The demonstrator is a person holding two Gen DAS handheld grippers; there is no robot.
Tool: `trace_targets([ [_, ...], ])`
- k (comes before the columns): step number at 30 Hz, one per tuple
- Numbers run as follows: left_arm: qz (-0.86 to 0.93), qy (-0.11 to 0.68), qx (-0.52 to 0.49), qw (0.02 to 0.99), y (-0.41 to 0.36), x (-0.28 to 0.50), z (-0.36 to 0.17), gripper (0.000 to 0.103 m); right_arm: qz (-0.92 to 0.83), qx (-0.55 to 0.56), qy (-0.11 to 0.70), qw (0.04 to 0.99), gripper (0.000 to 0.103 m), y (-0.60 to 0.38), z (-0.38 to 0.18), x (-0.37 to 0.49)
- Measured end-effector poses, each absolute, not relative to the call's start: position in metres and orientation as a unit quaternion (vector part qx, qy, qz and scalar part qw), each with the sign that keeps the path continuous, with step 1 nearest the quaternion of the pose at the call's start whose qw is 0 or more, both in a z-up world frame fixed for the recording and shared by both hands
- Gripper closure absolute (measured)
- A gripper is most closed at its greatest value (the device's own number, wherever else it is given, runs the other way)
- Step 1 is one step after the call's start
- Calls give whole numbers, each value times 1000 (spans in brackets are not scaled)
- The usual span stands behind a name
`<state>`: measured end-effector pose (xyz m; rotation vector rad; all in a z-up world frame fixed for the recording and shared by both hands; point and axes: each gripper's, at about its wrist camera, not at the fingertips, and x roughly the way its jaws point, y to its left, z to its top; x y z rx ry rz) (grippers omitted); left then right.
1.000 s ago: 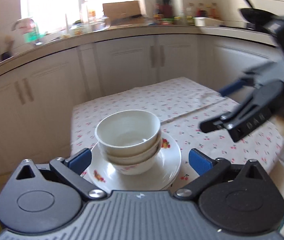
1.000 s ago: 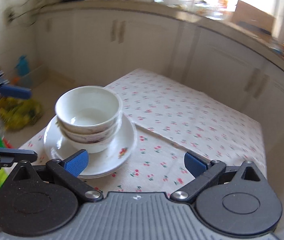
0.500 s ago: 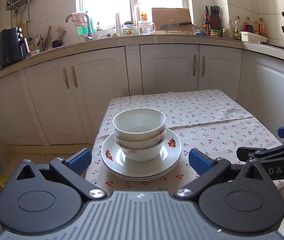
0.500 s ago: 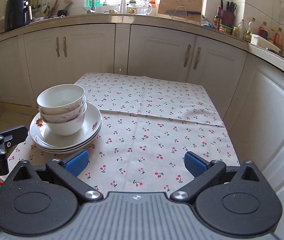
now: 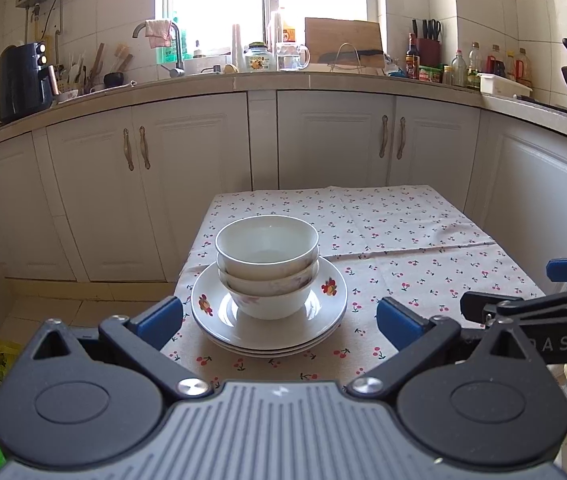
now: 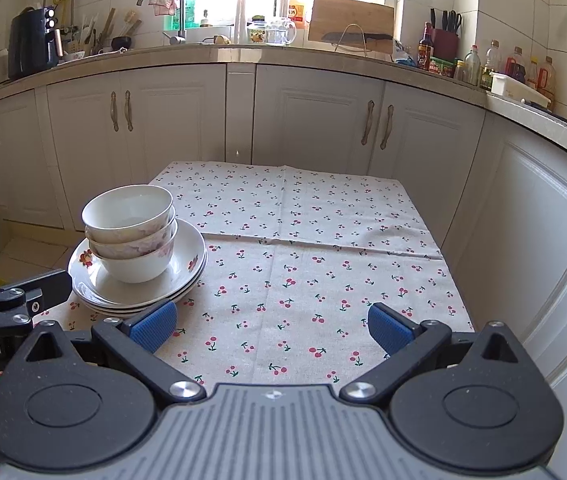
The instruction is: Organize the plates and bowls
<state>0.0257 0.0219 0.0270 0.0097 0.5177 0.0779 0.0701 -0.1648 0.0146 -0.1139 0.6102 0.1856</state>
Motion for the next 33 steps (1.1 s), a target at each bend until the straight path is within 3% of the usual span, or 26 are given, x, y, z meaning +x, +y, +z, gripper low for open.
trace_targets([
  [33, 38, 259, -11, 965, 24, 26, 26, 1, 75, -62, 291, 952, 0, -161, 15, 68],
])
